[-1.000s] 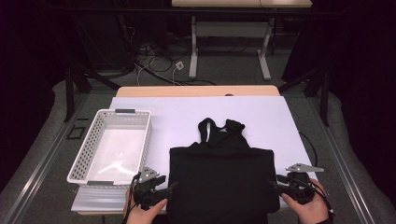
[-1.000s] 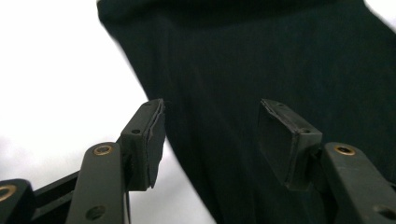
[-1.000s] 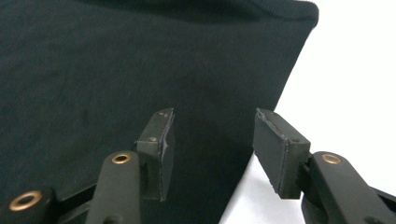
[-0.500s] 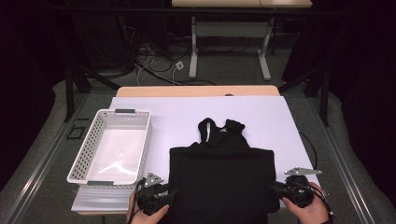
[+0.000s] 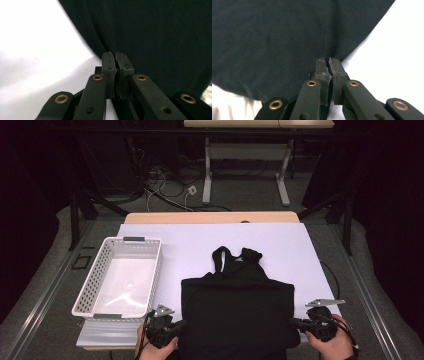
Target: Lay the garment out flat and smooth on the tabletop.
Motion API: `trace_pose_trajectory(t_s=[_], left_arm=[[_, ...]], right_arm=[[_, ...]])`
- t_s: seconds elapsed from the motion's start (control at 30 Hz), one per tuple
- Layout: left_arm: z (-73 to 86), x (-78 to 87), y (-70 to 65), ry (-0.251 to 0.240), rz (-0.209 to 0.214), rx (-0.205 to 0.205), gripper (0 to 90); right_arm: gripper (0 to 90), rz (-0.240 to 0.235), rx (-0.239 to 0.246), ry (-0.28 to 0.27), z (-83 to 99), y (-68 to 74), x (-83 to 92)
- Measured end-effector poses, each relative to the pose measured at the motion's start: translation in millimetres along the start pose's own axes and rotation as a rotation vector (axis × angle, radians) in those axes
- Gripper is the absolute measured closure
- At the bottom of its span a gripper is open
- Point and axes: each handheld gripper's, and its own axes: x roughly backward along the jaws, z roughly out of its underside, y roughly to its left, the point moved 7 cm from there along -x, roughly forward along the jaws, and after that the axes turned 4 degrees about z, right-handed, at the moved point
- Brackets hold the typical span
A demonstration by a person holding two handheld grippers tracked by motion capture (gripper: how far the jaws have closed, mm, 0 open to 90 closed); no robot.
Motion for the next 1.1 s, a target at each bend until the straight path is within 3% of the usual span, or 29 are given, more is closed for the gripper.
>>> trace_pose_trajectory(t_s=[0.3,0.7,0.83,0.9,1.1], left_arm=[[-3.6,29.7,-21.3,-0.002,0.021,-0.061,87.8],[16.0,65.8,-46.1,-0.017,0.074,-0.074,87.6],[17.6,67.2,-49.7,-0.007,0.088,-0.080,86.8],[17.1,64.8,-48.9,-0.007,0.098,-0.064,81.0],[7.8,55.2,-39.3,-0.023,0.072,-0.061,65.8]], right_arm=[[87.3,-0.023,0.021,0.009,-0.4,2.2,24.1],[87.1,-0.049,0.037,0.035,17.2,6.8,58.2],[86.7,-0.056,0.041,0.039,21.7,9.3,62.3],[85.3,-0.056,0.040,0.033,21.6,9.2,62.6],[77.8,-0.058,0.023,-0.003,13.4,6.2,61.1]])
